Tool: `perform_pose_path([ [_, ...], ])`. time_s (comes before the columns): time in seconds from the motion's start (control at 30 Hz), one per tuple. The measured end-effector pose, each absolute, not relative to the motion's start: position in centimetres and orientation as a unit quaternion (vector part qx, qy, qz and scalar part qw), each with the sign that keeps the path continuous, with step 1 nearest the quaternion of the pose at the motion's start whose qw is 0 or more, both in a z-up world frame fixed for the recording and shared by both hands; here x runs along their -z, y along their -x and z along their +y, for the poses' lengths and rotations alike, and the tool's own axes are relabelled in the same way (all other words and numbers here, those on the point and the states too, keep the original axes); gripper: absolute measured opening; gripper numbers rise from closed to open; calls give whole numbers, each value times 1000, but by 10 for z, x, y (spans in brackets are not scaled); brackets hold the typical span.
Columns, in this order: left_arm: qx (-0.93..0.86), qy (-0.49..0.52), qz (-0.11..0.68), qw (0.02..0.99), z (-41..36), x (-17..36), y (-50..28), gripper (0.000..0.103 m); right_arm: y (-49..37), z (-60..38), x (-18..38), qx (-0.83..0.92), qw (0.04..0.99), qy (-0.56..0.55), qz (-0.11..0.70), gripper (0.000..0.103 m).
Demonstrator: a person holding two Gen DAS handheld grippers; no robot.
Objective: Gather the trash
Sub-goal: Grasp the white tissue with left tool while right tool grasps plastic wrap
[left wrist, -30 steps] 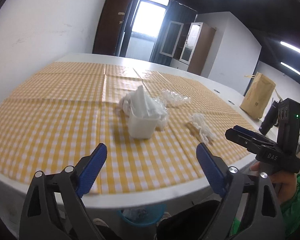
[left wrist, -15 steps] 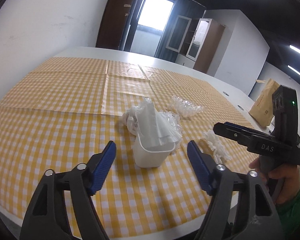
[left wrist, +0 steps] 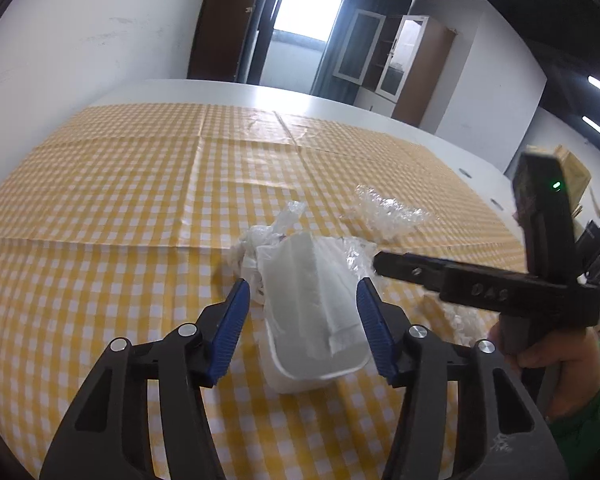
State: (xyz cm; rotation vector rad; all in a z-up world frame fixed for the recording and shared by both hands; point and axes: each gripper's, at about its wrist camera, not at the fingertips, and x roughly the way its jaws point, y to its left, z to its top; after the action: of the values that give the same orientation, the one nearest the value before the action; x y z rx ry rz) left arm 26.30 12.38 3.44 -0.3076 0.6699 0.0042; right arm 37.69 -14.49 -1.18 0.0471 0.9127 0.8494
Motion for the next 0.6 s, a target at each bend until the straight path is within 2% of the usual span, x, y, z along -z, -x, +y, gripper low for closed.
perform_pose_path([
  [0.1,2,149,327,933,124,-35,-268,54,-384,-141,16,-399,808,-24,432,46],
  [0.17,5,150,332,931,124,-33,-272,49,-388,-138,20,-401,804,-26,438,44],
  [0.27,11,146,340,929,121,-29,-279,32,-387,-133,26,-405,799,-25,444,35],
  [0.33,10,144,340,929,121,-27,-280,2,-384,-132,25,-402,804,-21,439,25],
  [0.43,5,150,325,934,123,-31,-273,2,-379,-132,20,-397,810,-18,432,14],
  [0.6,3,167,285,944,130,-50,-253,1,-365,-143,4,-393,829,-9,398,10],
])
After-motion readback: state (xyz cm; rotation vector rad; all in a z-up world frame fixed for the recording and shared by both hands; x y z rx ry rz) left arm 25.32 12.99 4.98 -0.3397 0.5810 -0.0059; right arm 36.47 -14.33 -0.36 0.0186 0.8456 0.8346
